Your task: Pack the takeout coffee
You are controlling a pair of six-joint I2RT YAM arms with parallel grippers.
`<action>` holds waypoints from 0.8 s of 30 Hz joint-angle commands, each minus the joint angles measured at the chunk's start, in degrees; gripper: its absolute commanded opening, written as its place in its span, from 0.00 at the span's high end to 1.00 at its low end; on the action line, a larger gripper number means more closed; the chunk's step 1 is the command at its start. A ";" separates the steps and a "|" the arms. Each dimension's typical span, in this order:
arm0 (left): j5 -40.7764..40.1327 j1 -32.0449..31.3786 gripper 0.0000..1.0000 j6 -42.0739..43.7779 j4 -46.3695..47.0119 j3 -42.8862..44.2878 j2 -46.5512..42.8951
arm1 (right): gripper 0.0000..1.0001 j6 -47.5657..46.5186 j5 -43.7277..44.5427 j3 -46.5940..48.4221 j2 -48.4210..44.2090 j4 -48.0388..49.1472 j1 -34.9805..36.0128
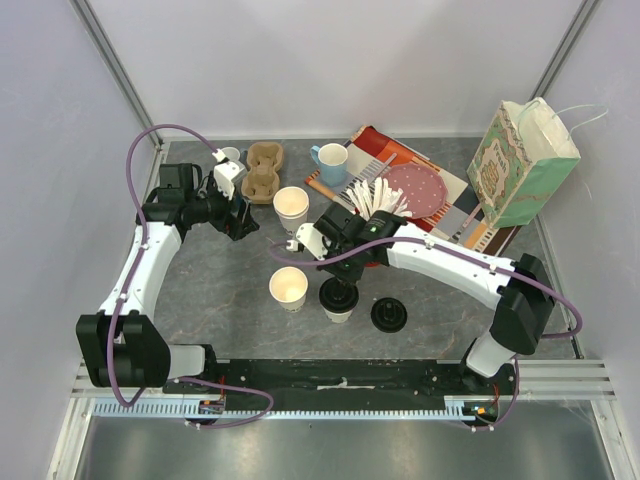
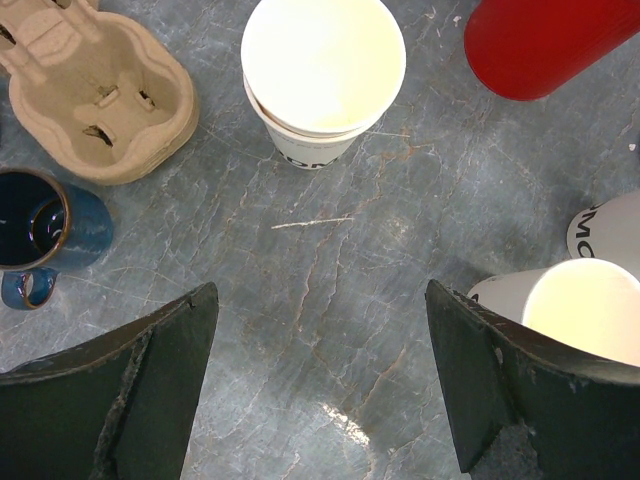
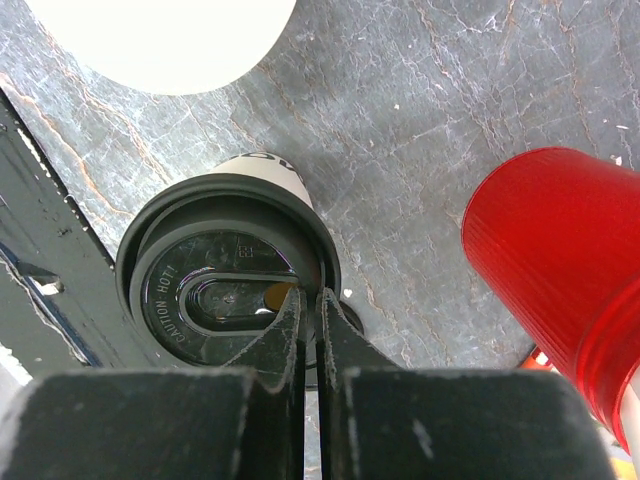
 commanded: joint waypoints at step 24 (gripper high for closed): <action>0.56 0.10 0.10 -0.10 -0.24 1.91 0.01 | 0.52 0.68 1.62 9.07 -3.27 -2.05 0.45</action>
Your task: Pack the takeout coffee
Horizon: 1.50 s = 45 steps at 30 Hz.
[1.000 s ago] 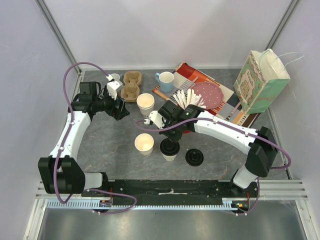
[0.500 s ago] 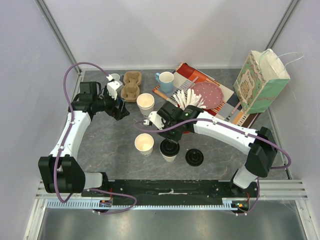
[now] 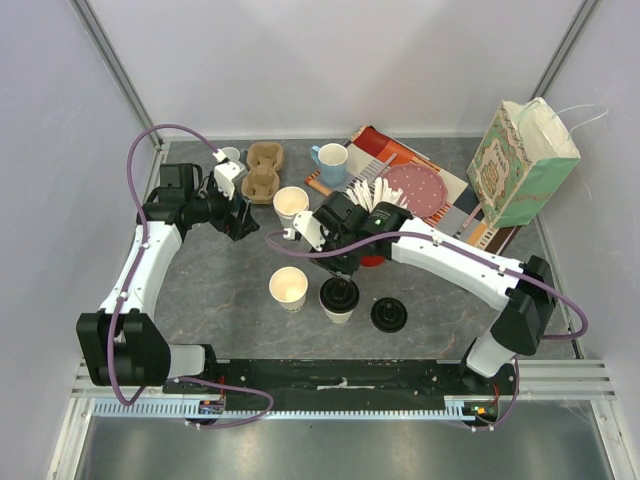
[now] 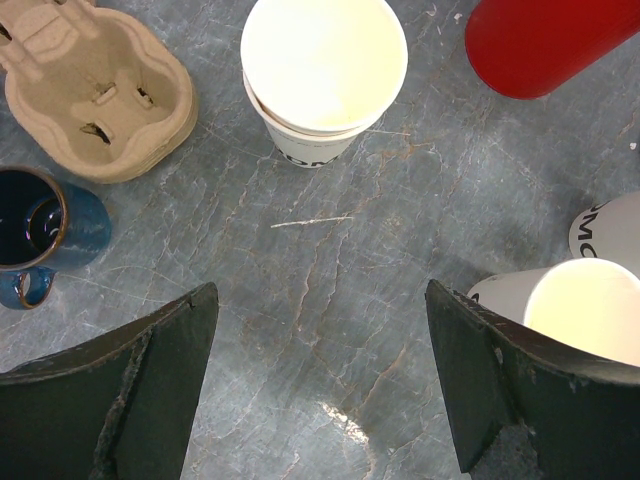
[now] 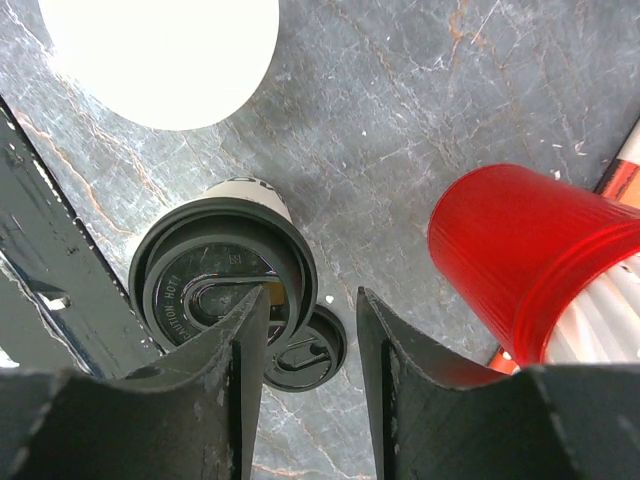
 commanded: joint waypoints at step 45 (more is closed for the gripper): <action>-1.61 0.10 0.10 0.77 -1.27 -3.19 -3.48 | 1.00 11.93 -5.28 -14.20 -13.10 11.99 5.18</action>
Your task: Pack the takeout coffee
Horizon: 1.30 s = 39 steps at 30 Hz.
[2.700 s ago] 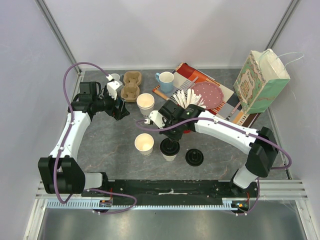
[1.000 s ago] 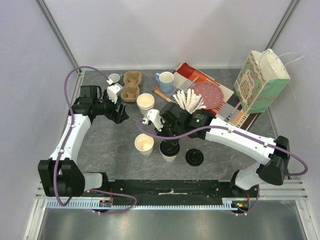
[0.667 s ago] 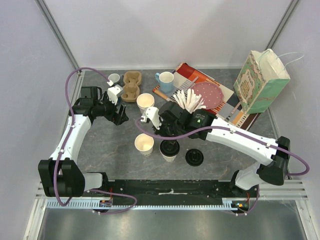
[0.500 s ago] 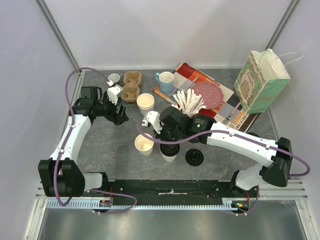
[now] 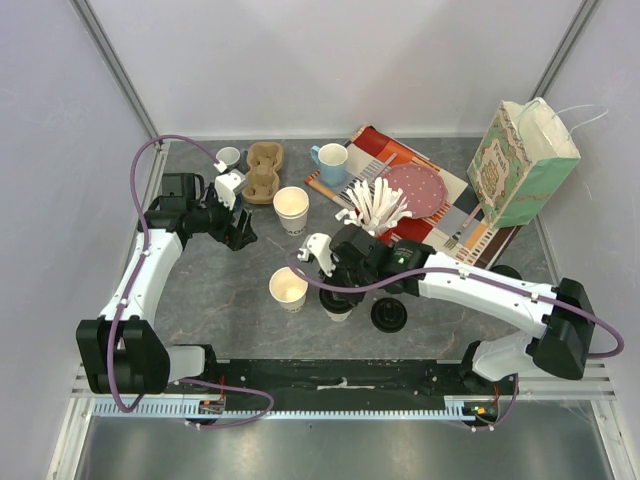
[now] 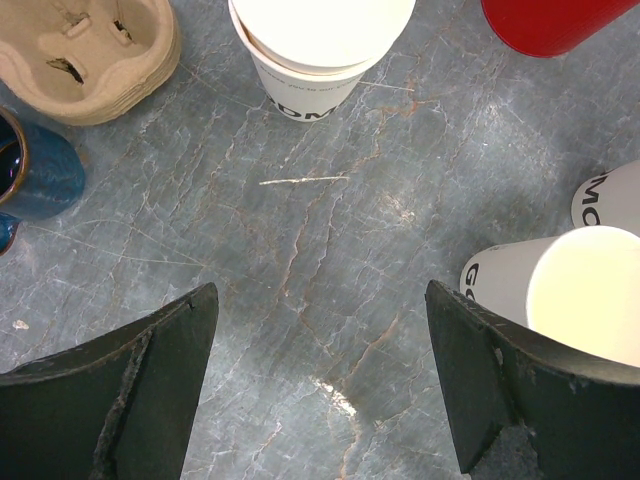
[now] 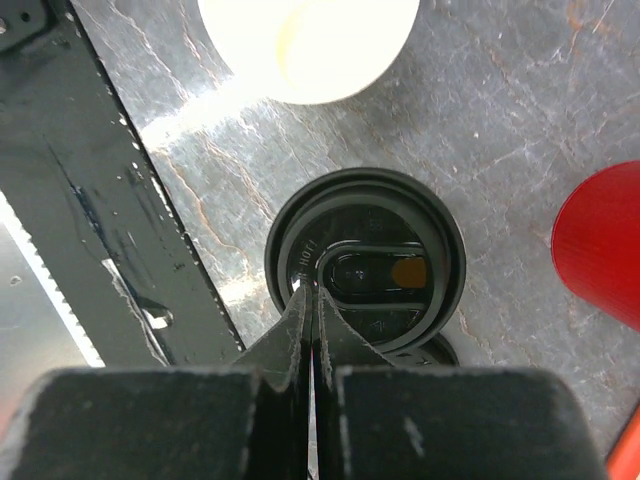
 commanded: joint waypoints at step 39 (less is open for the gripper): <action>1.38 0.10 0.10 1.00 0.43 0.55 -3.01 | 0.55 18.84 16.68 8.20 -7.58 -7.08 -17.58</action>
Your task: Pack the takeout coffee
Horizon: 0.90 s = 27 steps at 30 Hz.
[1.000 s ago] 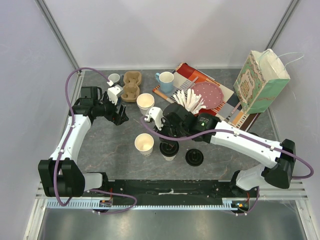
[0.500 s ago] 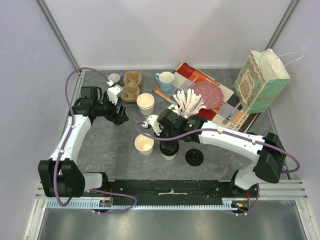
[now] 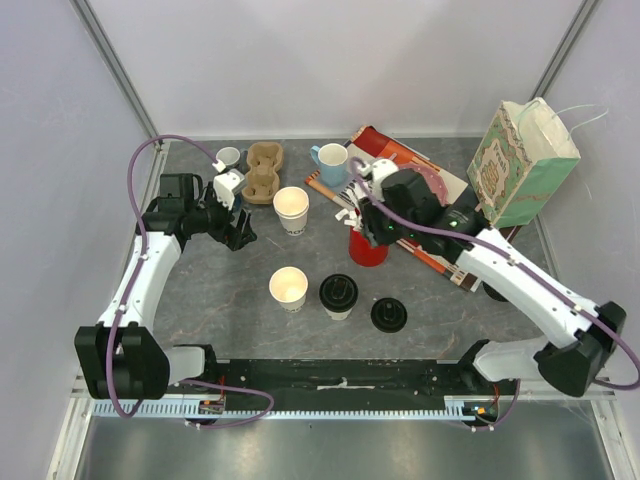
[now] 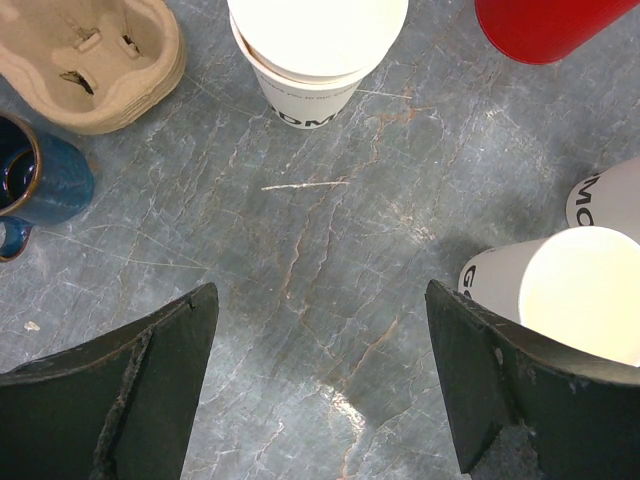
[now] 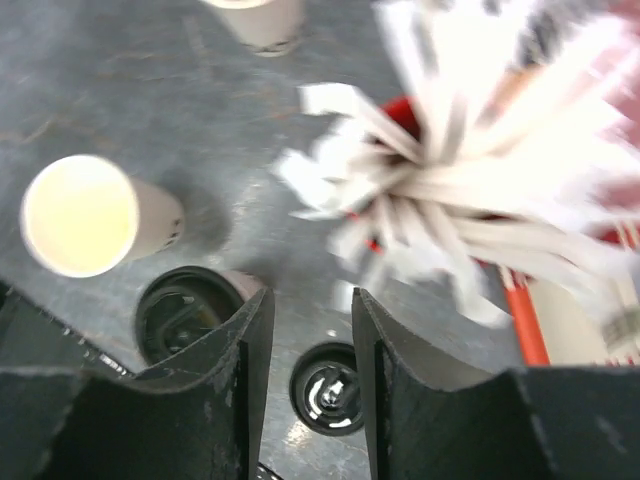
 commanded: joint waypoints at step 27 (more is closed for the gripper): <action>0.17 0.10 0.10 1.61 0.70 0.28 -1.90 | 0.45 -47.58 -21.62 -28.33 -7.89 3.08 -7.81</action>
